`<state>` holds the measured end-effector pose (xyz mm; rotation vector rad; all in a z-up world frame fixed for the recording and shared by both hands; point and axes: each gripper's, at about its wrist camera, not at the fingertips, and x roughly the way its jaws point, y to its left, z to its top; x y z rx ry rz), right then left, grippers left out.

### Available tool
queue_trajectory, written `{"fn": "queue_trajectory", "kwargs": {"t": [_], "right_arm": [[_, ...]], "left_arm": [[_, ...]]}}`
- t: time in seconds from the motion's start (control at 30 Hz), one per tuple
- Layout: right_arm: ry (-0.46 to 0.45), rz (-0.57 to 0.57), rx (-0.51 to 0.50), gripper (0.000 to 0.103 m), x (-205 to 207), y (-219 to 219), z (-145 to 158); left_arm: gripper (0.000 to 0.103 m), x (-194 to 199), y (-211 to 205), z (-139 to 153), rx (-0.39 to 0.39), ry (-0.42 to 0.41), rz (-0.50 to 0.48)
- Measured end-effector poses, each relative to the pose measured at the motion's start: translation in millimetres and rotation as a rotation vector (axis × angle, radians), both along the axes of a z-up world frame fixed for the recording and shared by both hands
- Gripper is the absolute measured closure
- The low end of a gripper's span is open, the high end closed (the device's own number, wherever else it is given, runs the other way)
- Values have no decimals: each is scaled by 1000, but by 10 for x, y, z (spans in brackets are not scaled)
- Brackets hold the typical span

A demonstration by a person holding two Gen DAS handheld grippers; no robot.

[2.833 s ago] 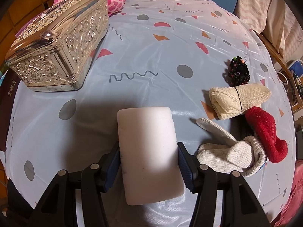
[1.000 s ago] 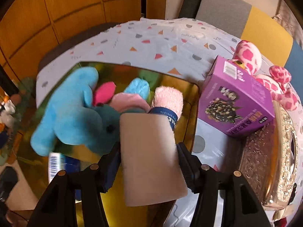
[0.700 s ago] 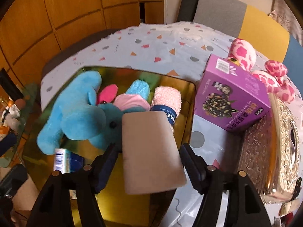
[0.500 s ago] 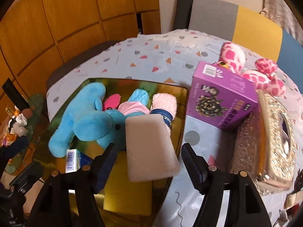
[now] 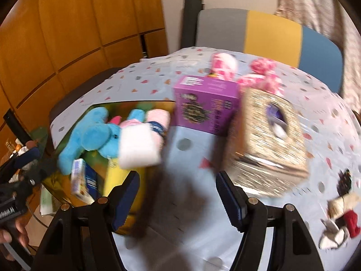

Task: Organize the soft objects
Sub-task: 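Move both tools back toward the white socks and red knit hat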

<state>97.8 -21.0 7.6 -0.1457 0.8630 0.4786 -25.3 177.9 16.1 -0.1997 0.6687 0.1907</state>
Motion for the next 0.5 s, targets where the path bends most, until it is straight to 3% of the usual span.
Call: {"fn": "queue_trajectory", "kwargs": {"t": [0.4, 0.5], "right_arm": [[-18, -311, -4, 32, -55, -1396, 58], [-27, -401, 2, 32, -101, -1743, 71]], "left_arm": [[14, 142, -510, 46, 12, 10, -160], [14, 172, -702, 40, 46, 15, -216]]}}
